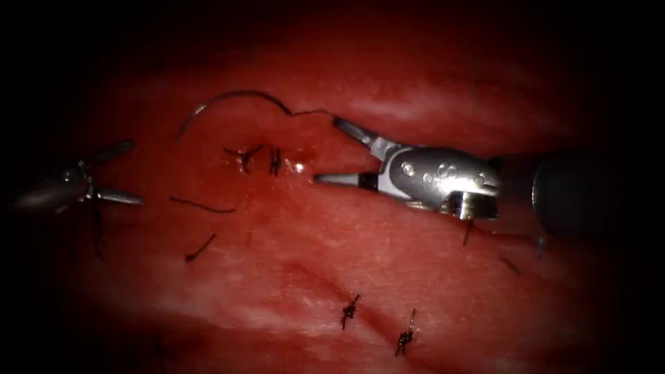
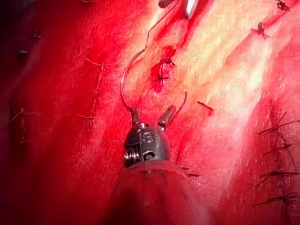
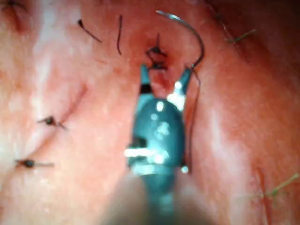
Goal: Wound Closure
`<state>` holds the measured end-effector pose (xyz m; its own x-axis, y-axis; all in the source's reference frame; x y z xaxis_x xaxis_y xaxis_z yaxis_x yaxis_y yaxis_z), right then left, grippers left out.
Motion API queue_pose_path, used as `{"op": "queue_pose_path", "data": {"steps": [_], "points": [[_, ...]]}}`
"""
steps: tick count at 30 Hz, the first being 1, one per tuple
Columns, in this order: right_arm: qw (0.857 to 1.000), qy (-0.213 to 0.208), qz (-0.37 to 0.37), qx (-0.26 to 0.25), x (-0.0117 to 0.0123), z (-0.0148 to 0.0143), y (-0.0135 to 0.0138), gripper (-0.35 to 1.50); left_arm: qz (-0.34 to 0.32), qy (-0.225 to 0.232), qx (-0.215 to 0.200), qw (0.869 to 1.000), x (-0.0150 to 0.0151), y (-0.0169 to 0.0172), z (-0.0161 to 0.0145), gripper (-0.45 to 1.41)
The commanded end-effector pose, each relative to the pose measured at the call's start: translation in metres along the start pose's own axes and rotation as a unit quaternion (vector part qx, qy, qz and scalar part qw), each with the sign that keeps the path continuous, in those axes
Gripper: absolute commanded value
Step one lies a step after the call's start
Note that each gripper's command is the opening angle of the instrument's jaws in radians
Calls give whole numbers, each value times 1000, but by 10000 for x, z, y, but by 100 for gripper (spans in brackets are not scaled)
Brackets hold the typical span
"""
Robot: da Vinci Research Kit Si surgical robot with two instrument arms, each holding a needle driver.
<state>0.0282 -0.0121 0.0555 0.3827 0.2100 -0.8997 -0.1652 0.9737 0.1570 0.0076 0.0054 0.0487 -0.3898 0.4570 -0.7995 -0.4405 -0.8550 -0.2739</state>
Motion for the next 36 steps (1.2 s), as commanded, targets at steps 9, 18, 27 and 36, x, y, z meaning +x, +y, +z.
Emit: {"op": "queue_pose_path", "data": {"steps": [9,18,27,36], "points": [[994,-5,-72,81,6,-23,-20,109,28,23,-40,999,37,27,38,41],[991,3,-85,102,-5,-71,-16,101,66,65,-88,992,33,45,70,31],[991,10,-88,101,-5,-100,-14,57,99,71,-83,989,33,60,85,44],[991,13,-90,97,-1,-94,-17,68,101,72,-80,989,35,57,82,44]]}}
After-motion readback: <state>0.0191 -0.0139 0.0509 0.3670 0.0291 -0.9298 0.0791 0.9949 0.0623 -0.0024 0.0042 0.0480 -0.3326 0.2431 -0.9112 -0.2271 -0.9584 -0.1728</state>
